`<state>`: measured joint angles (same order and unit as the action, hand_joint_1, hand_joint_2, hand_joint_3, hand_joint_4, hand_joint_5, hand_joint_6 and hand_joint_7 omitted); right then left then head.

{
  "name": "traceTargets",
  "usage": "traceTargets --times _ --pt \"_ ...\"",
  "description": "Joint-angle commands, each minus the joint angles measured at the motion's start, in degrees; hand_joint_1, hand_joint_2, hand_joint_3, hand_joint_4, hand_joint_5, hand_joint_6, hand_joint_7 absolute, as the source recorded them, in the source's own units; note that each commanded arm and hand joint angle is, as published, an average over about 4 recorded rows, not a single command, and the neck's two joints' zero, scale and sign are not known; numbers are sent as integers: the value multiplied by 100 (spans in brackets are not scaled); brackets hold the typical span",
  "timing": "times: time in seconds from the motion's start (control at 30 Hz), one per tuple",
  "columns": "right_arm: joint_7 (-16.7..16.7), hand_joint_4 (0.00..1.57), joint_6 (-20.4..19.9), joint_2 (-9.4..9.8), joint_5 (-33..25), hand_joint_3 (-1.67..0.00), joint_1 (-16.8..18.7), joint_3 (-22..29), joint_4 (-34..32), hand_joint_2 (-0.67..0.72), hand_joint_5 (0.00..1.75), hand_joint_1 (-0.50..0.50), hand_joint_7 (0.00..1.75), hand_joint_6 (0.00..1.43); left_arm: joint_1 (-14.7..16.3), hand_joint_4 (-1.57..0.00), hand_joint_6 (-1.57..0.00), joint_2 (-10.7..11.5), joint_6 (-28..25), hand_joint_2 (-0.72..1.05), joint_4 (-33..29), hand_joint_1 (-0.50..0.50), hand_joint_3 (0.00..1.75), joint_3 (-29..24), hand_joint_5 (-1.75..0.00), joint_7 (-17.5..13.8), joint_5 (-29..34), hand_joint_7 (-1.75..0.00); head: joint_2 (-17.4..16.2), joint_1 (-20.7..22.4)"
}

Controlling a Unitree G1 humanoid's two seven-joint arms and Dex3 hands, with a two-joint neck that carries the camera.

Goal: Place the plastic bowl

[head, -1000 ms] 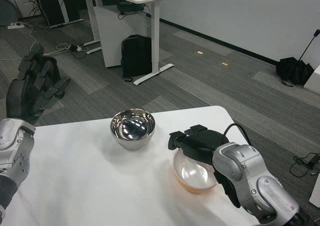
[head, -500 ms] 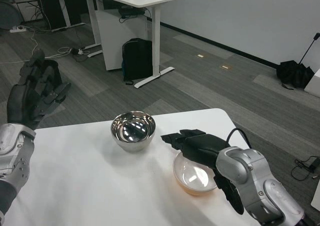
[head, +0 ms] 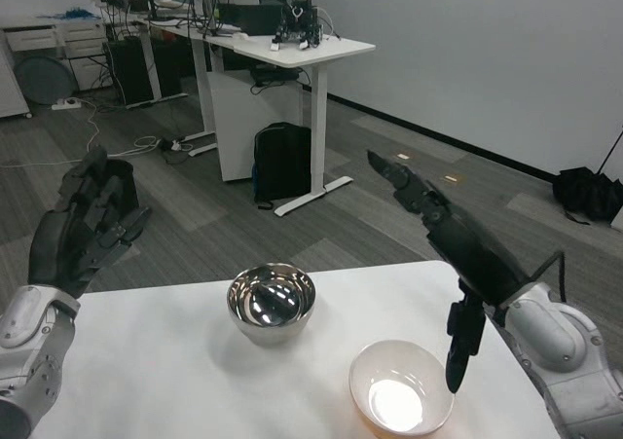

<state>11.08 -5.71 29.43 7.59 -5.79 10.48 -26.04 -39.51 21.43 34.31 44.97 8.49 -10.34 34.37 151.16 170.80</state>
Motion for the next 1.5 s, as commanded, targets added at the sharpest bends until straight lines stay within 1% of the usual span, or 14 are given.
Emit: traceTargets --times 0.03,0.1,0.13,0.23,0.3,0.5,0.7,0.9,1.03,1.17,1.23,1.33,1.47,1.5 --pt "-682 1 -734 -123 -590 0 -131 110 314 65 0 -46 7 0 23 0 -6 90 54 87 -17 -50 9 2 0 5 9 -7 145 -48" --pt "-1134 1 -1345 -282 -1007 0 -184 101 675 61 0 -46 7 0 23 0 -5 90 58 87 -21 -50 9 6 0 5 9 -7 237 -88" --pt "-1260 1 -1593 -350 -1146 0 -226 90 853 60 0 -46 7 0 23 0 -5 90 58 87 -32 -50 9 4 0 5 9 -7 257 -96" --pt "-1350 0 -1899 -477 -1181 0 -336 103 1132 60 0 -46 7 0 27 0 -5 90 58 87 -76 -50 9 4 0 5 9 -7 428 -103" --pt "-1358 0 -1978 -548 -1111 0 -419 121 1264 60 0 -46 7 0 27 0 -5 90 58 87 -107 -50 9 4 0 5 9 -7 527 -81" --pt "-1376 0 -2154 -613 -1115 0 -678 86 1540 60 0 -46 7 0 23 0 -5 72 54 87 -112 -50 9 17 0 5 18 -7 676 4" --pt "-1380 0 -2198 -592 -1174 0 -810 15 1696 60 0 -46 7 0 31 0 -5 46 56 87 -136 -50 9 28 0 5 9 -7 722 74" --pt "-1380 0 -2224 -563 -1232 0 -836 -48 1767 60 0 -48 7 0 108 0 -5 30 58 87 -265 -50 9 -25 0 5 9 -7 845 167" --pt "-1380 0 -2242 -561 -1256 0 -836 -64 1787 60 0 -46 7 0 132 0 -5 28 58 87 -314 -50 9 -40 0 5 9 -7 873 175" --pt "-1380 0 -2283 -561 -1328 0 -836 -114 1837 53 0 -46 7 0 139 0 -5 28 58 87 -399 -50 9 -58 0 5 9 -7 913 170" --pt "-1380 0 -2294 -561 -1357 0 -836 -132 1846 53 0 -46 7 0 137 0 -5 28 58 87 -426 -50 9 -58 0 5 9 -7 926 167" --pt "-1376 0 -2308 -565 -1410 0 -834 -147 1848 53 0 -49 7 0 139 0 -5 28 58 89 -461 -50 9 -60 0 5 11 -7 953 155" --pt "-1372 0 -2332 -576 -1465 0 -828 -163 1841 53 0 -46 7 0 157 0 -5 28 58 87 -498 -50 9 -62 0 5 11 -7 969 157" --pt "-1372 0 -2341 -581 -1476 0 -826 -165 1839 53 0 -47 7 0 170 0 -5 28 56 87 -511 -50 9 -62 0 5 9 -7 971 161"
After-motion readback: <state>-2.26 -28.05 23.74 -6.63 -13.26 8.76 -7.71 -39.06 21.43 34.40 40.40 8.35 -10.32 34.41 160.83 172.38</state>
